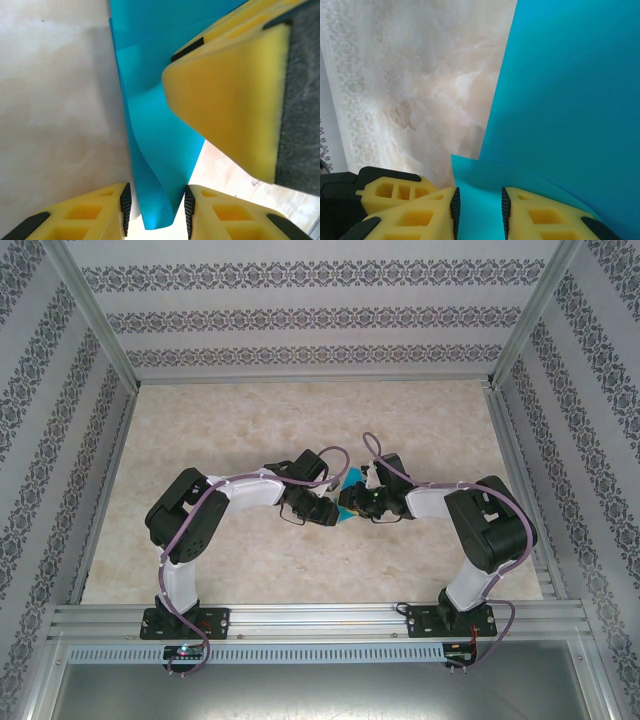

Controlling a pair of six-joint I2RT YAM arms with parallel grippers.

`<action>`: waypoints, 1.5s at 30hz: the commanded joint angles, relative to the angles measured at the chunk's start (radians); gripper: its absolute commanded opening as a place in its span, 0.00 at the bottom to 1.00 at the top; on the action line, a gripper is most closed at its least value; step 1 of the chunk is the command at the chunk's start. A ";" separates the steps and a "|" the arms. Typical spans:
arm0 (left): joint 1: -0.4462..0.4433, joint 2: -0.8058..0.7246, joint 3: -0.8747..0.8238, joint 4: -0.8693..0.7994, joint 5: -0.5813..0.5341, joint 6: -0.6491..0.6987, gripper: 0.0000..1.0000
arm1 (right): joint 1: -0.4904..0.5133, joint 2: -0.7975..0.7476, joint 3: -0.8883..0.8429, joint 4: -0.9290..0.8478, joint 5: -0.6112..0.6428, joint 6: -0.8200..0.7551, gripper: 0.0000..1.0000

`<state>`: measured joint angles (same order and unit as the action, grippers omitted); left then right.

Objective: Fold a paper plane with a square sheet of paper (pick it up from the middle)
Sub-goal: Third fold the triangle at the center of the table.

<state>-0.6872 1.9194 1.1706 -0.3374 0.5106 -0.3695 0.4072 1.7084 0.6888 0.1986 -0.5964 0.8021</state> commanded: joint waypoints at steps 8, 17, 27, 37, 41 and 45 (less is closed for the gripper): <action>-0.017 -0.050 0.014 0.006 -0.010 0.064 0.37 | -0.009 0.017 -0.008 0.007 -0.031 -0.007 0.31; -0.023 -0.023 0.024 0.004 0.016 0.069 0.32 | -0.012 0.017 -0.009 0.016 -0.040 -0.003 0.30; -0.023 0.020 0.047 -0.021 0.030 0.073 0.27 | -0.016 0.019 -0.016 0.022 -0.047 -0.004 0.31; -0.023 0.042 0.069 -0.041 0.000 0.079 0.22 | -0.018 0.014 -0.020 0.024 -0.054 -0.007 0.30; -0.023 0.052 0.080 -0.048 -0.012 0.083 0.20 | -0.017 0.010 -0.020 0.023 -0.056 -0.008 0.30; -0.020 0.062 0.080 -0.047 -0.019 0.086 0.18 | -0.019 0.002 -0.021 0.016 -0.055 -0.013 0.30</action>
<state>-0.6994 1.9606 1.2266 -0.3569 0.5106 -0.3130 0.3988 1.7149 0.6823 0.2131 -0.6304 0.8021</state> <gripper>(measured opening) 0.185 0.303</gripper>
